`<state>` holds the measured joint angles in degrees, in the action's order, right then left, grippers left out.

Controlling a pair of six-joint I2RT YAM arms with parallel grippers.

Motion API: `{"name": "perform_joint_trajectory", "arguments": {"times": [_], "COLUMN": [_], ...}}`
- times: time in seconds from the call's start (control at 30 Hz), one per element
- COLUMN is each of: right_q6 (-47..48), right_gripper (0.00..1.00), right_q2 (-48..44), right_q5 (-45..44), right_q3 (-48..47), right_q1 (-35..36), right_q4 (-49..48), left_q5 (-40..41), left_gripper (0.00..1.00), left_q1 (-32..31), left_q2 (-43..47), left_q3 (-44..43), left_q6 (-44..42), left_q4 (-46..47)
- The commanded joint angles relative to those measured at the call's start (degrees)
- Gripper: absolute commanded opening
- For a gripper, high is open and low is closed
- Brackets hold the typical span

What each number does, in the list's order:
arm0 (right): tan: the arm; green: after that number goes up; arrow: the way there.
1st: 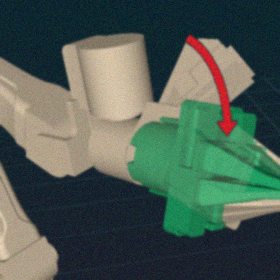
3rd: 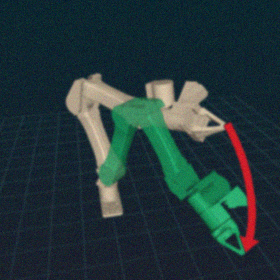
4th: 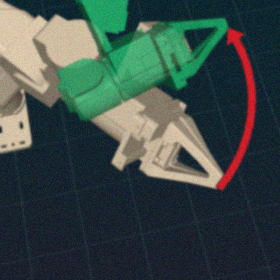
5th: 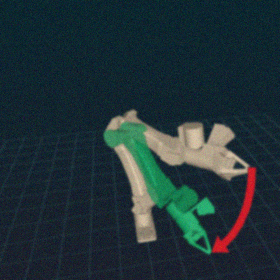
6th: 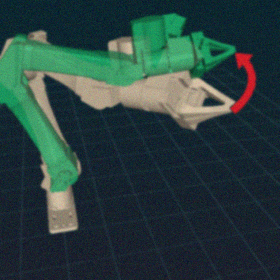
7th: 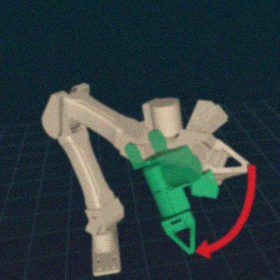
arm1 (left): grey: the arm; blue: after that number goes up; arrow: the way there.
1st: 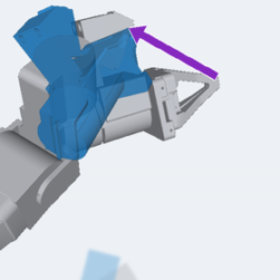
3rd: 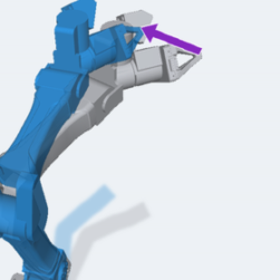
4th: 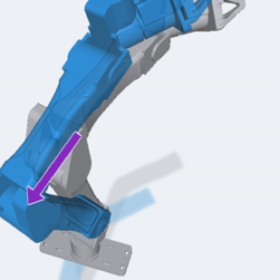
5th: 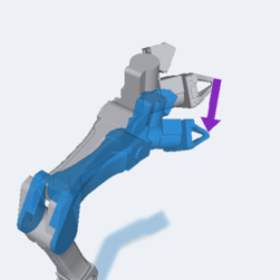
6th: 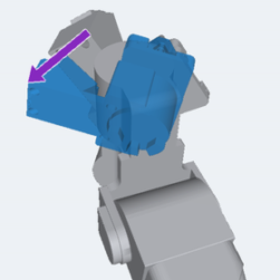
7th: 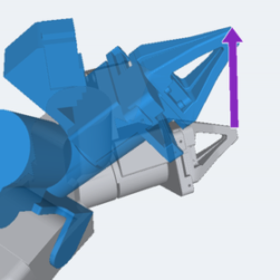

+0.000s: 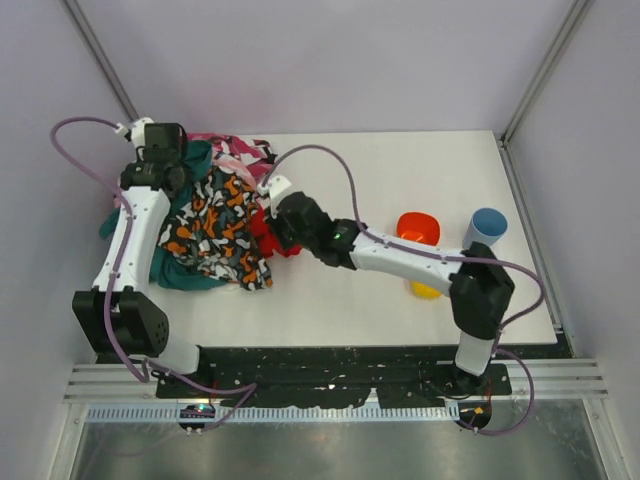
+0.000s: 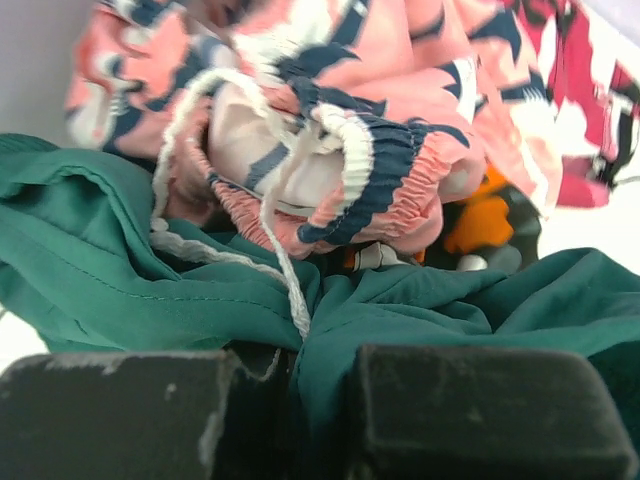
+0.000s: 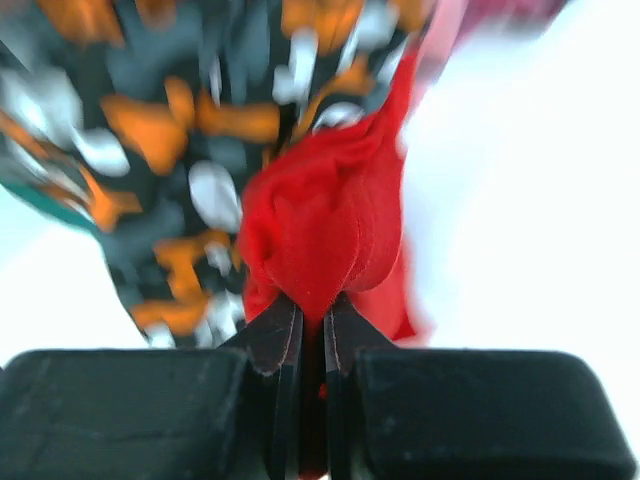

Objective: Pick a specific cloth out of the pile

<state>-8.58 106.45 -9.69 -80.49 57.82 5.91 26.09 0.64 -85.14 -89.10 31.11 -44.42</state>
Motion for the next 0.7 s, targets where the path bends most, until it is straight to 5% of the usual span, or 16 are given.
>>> {"name": "perform_joint_trajectory", "arguments": {"times": [0.0,0.27,0.47,0.57,0.67], "right_q6": [12.0,18.3,18.4,17.1,14.7], "right_gripper": [0.05,0.05,0.05,0.05,0.05], "right_q2": [-13.3,-12.7,-7.5,-5.8,-4.2], "right_q5": [-7.7,-8.1,-5.6,-4.2,-1.0], "right_q3": [-11.7,-34.6,-51.2,-54.2,-56.2], "right_q1": [-0.3,-4.0,-12.0,-17.3,-22.6], "right_q4": [0.1,3.4,8.1,7.2,6.5], "left_q5": [-0.7,0.5,-3.2,-4.3,-5.5], "left_gripper": [0.00,0.00,0.03,0.25,0.64], "left_q1": [-2.5,-4.2,-5.4,-5.9,-6.7], "left_q2": [-5.1,-20.8,-22.6,-22.0,-20.2], "left_q3": [1.7,-6.7,-5.7,-6.6,-8.6], "left_q6": [2.5,3.4,3.3,2.5,0.3], "left_q4": [5.8,-4.7,-2.6,-2.8,-4.2]}}
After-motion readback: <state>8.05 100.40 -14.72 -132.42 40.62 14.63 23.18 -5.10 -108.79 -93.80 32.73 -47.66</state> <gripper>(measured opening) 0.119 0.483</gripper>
